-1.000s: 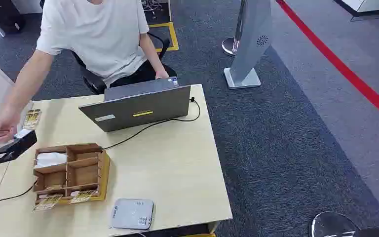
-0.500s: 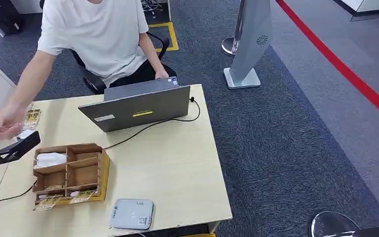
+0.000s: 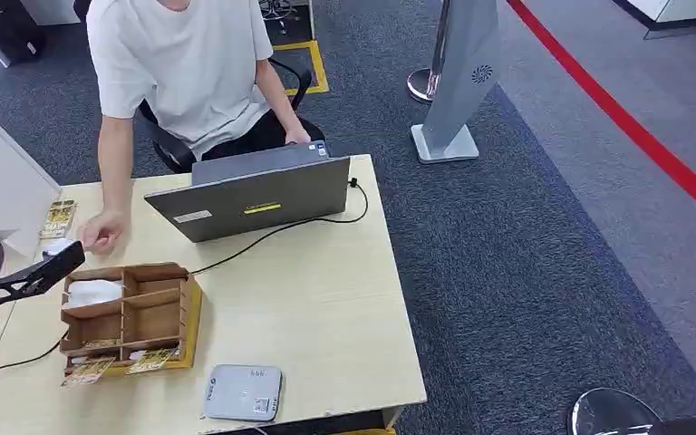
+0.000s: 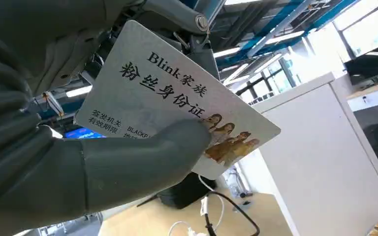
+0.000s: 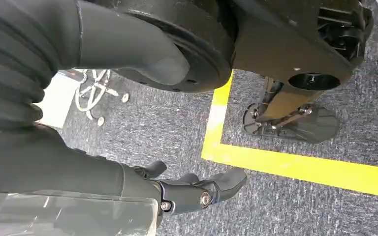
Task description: Pass the card to the sensor for recognition and then transmit it.
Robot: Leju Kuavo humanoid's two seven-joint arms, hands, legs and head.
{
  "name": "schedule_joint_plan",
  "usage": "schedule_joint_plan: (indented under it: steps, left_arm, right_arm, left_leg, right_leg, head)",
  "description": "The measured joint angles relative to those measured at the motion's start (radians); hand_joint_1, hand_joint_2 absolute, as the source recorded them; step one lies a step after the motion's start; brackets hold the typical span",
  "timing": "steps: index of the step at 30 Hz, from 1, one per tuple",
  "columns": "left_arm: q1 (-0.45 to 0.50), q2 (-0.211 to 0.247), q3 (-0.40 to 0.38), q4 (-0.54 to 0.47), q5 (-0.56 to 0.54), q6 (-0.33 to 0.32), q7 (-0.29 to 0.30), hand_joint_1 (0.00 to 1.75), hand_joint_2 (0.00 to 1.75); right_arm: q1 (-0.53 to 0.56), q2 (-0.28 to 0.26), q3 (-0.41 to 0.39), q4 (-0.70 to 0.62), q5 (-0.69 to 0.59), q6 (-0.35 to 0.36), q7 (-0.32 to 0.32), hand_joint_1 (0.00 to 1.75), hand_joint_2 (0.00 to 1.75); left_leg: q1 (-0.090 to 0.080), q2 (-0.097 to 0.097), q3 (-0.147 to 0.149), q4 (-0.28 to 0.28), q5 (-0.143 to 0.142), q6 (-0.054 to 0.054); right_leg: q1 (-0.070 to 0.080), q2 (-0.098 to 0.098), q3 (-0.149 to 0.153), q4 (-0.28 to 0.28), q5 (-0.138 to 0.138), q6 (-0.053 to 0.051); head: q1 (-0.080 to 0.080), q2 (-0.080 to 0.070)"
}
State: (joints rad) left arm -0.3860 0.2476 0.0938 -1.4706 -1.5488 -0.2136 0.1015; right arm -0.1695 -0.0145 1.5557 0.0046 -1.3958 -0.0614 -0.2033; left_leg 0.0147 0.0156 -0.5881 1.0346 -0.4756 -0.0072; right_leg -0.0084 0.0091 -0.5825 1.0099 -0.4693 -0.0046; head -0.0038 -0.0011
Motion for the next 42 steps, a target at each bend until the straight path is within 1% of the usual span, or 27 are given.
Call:
schedule_joint_plan:
  steps: [3, 5, 7, 9, 11, 14, 16, 20, 24, 28, 33, 37, 42]
  left_arm:
    - [0.0, -0.006, 0.0, 0.0, 0.0, 0.003, -0.006, 1.75, 1.75]
    - [0.007, -0.011, 0.0, -0.008, 0.0, 0.018, -0.04, 1.75, 1.75]
    - [0.036, -0.03, 0.001, -0.051, 0.002, 0.068, -0.107, 1.75, 1.75]
    - [0.094, -0.067, 0.0, -0.128, 0.003, 0.135, -0.168, 1.75, 1.75]
    - [0.167, -0.116, -0.012, -0.226, 0.005, 0.17, -0.19, 1.75, 1.75]
    - [0.274, -0.153, -0.086, -0.358, 0.012, 0.213, -0.19, 1.75, 1.75]
    - [0.329, -0.161, -0.153, -0.428, 0.017, 0.245, -0.188, 1.75, 1.75]
    - [0.405, -0.162, -0.282, -0.546, 0.029, 0.3, -0.184, 1.75, 1.75]
    - [0.441, -0.154, -0.382, -0.617, 0.062, 0.313, -0.192, 1.75, 1.75]
    - [0.468, -0.143, -0.469, -0.645, 0.078, 0.319, -0.199, 1.75, 1.75]
    - [0.491, -0.136, -0.525, -0.649, 0.082, 0.341, -0.199, 1.75, 1.75]
    - [0.522, -0.14, -0.559, -0.612, 0.091, 0.362, -0.197, 1.75, 1.75]
    - [0.529, -0.185, -0.562, -0.555, 0.114, 0.35, -0.232, 1.75, 1.75]
  right_arm:
    - [0.0, 0.0, 0.0, 0.0, 0.0, 0.0, 0.0, 0.0, 1.75]
    - [0.001, 0.002, 0.0, 0.0, 0.0, -0.001, 0.0, 0.0, 1.75]
    - [0.003, 0.003, 0.0, 0.0, 0.001, -0.01, 0.0, 0.0, 1.75]
    - [0.01, 0.008, 0.0, 0.0, 0.001, -0.023, 0.0, 0.0, 1.75]
    - [0.018, 0.014, 0.0, 0.0, 0.0, -0.034, 0.0, 0.0, 1.75]
    - [0.024, 0.019, 0.0, 0.0, 0.0, -0.047, 0.0, 0.0, 1.75]
    - [0.025, 0.023, 0.0, 0.0, -0.002, -0.056, 0.002, 0.0, 1.75]
    - [0.027, 0.027, 0.0, 0.0, -0.006, -0.067, 0.005, 0.0, 1.75]
    - [0.028, 0.027, 0.0, 0.0, -0.006, -0.068, 0.005, 0.0, 1.75]
    - [0.03, 0.027, 0.0, 0.0, -0.006, -0.068, 0.002, 0.0, 1.75]
    - [0.03, 0.028, 0.0, 0.0, 0.007, -0.067, 0.004, 0.0, 1.75]
    - [0.03, 0.03, 0.0, 0.0, 0.018, -0.068, 0.008, 0.0, 1.75]
    - [0.03, 0.03, 0.0, 0.0, 0.024, -0.069, 0.012, 0.0, 1.75]
  left_leg:
    - [0.0, 0.0, 0.0, 0.0, 0.0, 0.0]
    - [0.0, 0.0, 0.0, 0.0, 0.0, 0.0]
    - [0.0, 0.0, 0.0, 0.0, 0.0, 0.0]
    - [-0.001, 0.0, 0.0, 0.0, -0.001, 0.001]
    - [-0.002, 0.0, 0.0, 0.0, -0.002, 0.001]
    - [-0.002, 0.0, -0.001, 0.0, -0.003, 0.003]
    - [-0.002, 0.0, -0.001, 0.0, -0.004, 0.004]
    - [-0.002, 0.0, -0.001, 0.0, -0.004, 0.005]
    - [-0.002, 0.0, -0.001, 0.0, -0.004, 0.005]
    - [-0.002, 0.0, 0.0, 0.0, -0.004, 0.005]
    - [-0.002, 0.0, 0.0, 0.0, -0.004, 0.005]
    - [-0.002, 0.0, 0.0, 0.0, -0.004, 0.005]
    - [-0.002, -0.001, -0.001, 0.0, -0.004, 0.005]
  right_leg:
    - [0.0, 0.0, 0.0, 0.0, 0.0, 0.0]
    - [0.0, 0.0, 0.0, 0.0, 0.0, 0.0]
    - [0.0, 0.0, 0.0, 0.0, 0.0, 0.0]
    - [-0.001, 0.0, 0.0, 0.0, 0.0, 0.001]
    - [-0.001, 0.0, 0.0, -0.001, -0.001, 0.002]
    - [-0.001, 0.0, 0.0, -0.002, -0.002, 0.003]
    - [-0.001, 0.0, 0.0, -0.002, -0.002, 0.003]
    - [-0.001, 0.0, 0.0, -0.002, -0.002, 0.003]
    - [-0.001, -0.001, 0.0, -0.002, -0.002, 0.003]
    - [-0.001, -0.001, 0.0, -0.002, -0.002, 0.003]
    - [-0.001, -0.001, 0.001, -0.002, -0.002, 0.003]
    - [-0.001, -0.001, 0.001, -0.002, -0.003, 0.004]
    - [-0.001, -0.002, 0.001, -0.002, -0.003, 0.004]
  head:
    - [0.0, 0.0]
    - [0.0, 0.0]
    - [0.0, 0.0]
    - [0.0, 0.0]
    - [0.001, 0.0]
    - [0.001, 0.0]
    - [0.001, 0.0]
    - [0.001, 0.0]
    - [0.0, 0.0]
    - [0.001, 0.0]
    - [0.0, 0.0]
    - [0.0, 0.0]
    - [0.001, 0.0]
